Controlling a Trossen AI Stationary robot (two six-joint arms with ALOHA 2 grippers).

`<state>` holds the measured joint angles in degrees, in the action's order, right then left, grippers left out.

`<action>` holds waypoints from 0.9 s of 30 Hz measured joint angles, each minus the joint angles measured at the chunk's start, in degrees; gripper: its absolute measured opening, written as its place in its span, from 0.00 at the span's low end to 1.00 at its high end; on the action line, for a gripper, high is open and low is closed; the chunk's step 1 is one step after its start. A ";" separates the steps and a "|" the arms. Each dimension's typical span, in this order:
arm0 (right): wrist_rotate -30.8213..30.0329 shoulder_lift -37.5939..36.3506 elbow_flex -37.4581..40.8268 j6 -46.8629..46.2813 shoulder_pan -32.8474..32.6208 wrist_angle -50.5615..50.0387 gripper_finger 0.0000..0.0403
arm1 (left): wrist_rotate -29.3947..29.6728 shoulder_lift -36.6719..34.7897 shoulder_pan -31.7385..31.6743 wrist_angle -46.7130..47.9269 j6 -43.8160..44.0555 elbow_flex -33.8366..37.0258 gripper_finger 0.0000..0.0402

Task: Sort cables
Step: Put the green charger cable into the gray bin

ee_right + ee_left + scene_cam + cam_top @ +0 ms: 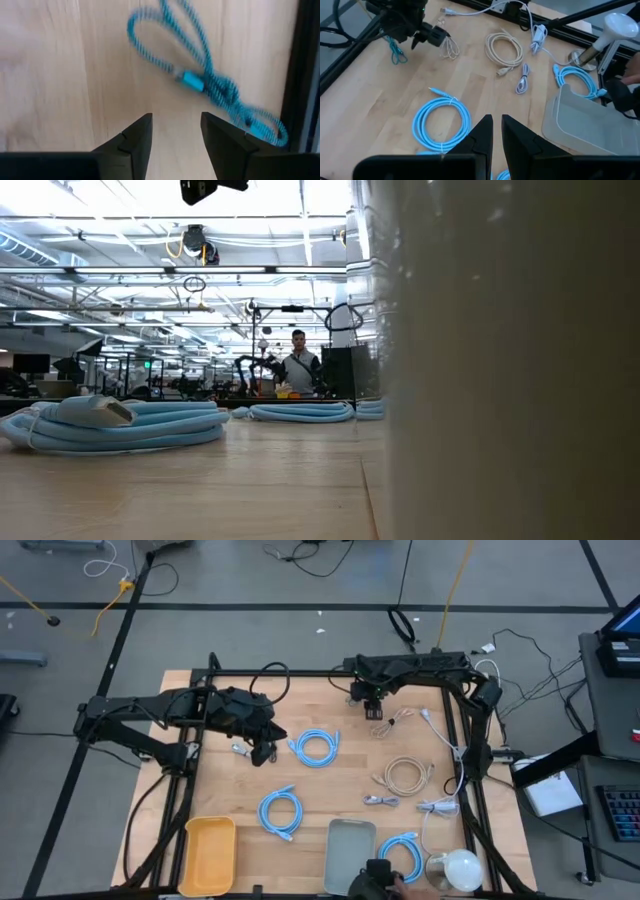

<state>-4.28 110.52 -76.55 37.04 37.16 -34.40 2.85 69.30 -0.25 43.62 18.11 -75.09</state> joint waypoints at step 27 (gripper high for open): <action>5.70 3.08 -2.36 2.50 1.85 7.16 0.31 | 0.04 0.02 0.29 0.30 0.03 0.00 0.10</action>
<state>1.41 113.60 -78.91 39.54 39.00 -27.24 2.89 69.32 0.03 43.92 18.13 -75.09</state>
